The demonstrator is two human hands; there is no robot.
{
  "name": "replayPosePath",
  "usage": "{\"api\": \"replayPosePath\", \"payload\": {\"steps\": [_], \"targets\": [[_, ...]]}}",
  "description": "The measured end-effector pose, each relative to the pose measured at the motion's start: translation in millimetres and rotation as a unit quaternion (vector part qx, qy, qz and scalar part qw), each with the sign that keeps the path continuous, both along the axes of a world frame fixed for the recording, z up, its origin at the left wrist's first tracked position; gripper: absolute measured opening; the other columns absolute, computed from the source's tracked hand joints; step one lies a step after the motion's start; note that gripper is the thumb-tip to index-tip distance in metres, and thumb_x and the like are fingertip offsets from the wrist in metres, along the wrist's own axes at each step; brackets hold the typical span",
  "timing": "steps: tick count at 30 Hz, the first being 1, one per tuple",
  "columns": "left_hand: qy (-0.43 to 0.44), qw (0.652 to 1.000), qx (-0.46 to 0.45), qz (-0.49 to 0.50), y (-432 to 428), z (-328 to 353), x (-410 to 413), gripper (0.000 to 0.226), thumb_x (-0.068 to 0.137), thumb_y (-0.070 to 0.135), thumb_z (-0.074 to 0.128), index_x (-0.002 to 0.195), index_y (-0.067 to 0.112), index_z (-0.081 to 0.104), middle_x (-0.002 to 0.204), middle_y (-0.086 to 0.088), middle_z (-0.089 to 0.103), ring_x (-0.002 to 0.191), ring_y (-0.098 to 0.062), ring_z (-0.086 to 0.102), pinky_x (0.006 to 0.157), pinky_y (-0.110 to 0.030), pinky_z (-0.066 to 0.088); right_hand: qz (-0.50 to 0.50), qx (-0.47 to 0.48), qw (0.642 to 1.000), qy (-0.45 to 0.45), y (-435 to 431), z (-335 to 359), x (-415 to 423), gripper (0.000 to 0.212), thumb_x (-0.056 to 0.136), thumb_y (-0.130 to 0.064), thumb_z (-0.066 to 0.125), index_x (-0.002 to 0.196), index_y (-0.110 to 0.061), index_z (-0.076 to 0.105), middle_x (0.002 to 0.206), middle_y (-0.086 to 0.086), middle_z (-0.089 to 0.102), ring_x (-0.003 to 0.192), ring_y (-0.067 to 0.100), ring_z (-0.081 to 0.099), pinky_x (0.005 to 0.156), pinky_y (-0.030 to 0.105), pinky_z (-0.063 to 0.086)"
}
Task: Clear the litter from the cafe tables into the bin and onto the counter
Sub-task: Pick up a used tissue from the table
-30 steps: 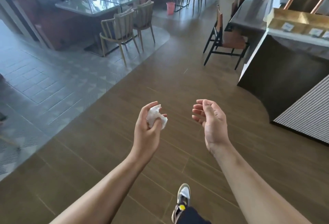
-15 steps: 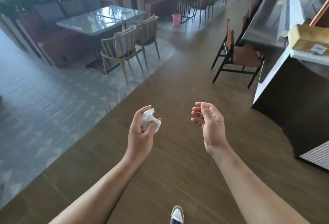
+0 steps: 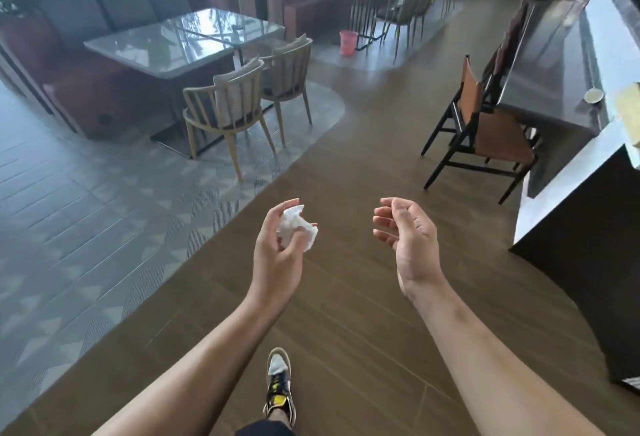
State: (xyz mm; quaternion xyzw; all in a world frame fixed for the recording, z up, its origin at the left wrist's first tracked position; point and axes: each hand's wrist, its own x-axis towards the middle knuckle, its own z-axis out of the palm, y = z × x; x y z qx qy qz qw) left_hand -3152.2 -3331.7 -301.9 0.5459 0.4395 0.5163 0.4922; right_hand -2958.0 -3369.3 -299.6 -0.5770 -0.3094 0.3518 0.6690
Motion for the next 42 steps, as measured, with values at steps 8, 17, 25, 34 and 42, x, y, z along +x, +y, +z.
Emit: {"api": "replayPosePath", "payload": {"steps": [8,17,25,34,42], "targets": [[0.033,0.999,0.009,-0.036,205,17,11,0.036,0.092,0.016,0.065,0.118,0.040,0.067,0.103,0.021,0.072,0.099,-0.033,0.075,0.094,-0.056,0.060,-0.033,0.020,0.999,0.004,190,20,10,0.028,0.097,-0.044,0.056,0.102,-0.023,0.074,0.102,0.002,0.073,0.096,0.016,0.069,0.082,0.035,0.057],[0.027,0.997,-0.008,-0.076,372,15,80,0.036,0.086,0.021,0.064,0.111,0.045,0.071,0.106,0.017,0.073,0.100,-0.032,0.073,0.096,-0.062,0.058,-0.077,0.018,0.997,0.025,329,20,66,0.027,0.095,-0.042,0.057,0.101,-0.022,0.074,0.102,0.002,0.072,0.096,0.016,0.069,0.082,0.036,0.056],[0.032,0.994,0.000,-0.104,526,6,197,0.034,0.082,0.037,0.066,0.114,0.046,0.070,0.113,0.018,0.073,0.102,-0.025,0.076,0.099,-0.059,0.059,-0.095,0.023,0.995,0.030,484,8,181,0.028,0.096,-0.042,0.056,0.100,-0.021,0.074,0.102,0.003,0.072,0.096,0.016,0.069,0.081,0.034,0.057],[0.018,0.997,-0.003,-0.074,704,26,331,0.033,0.088,0.023,0.065,0.107,0.049,0.071,0.105,0.017,0.074,0.101,-0.037,0.074,0.096,-0.059,0.059,-0.061,0.012,0.998,0.014,677,30,321,0.024,0.111,-0.025,0.052,0.101,-0.021,0.074,0.101,0.003,0.073,0.096,0.017,0.069,0.082,0.035,0.057],[0.021,0.998,0.005,-0.059,849,13,400,0.032,0.090,0.025,0.069,0.115,0.044,0.069,0.112,0.012,0.075,0.100,-0.030,0.074,0.091,-0.051,0.062,-0.030,0.002,0.999,0.021,830,17,391,0.023,0.107,-0.031,0.056,0.102,-0.018,0.074,0.099,0.003,0.073,0.094,0.017,0.069,0.082,0.037,0.057]]}}
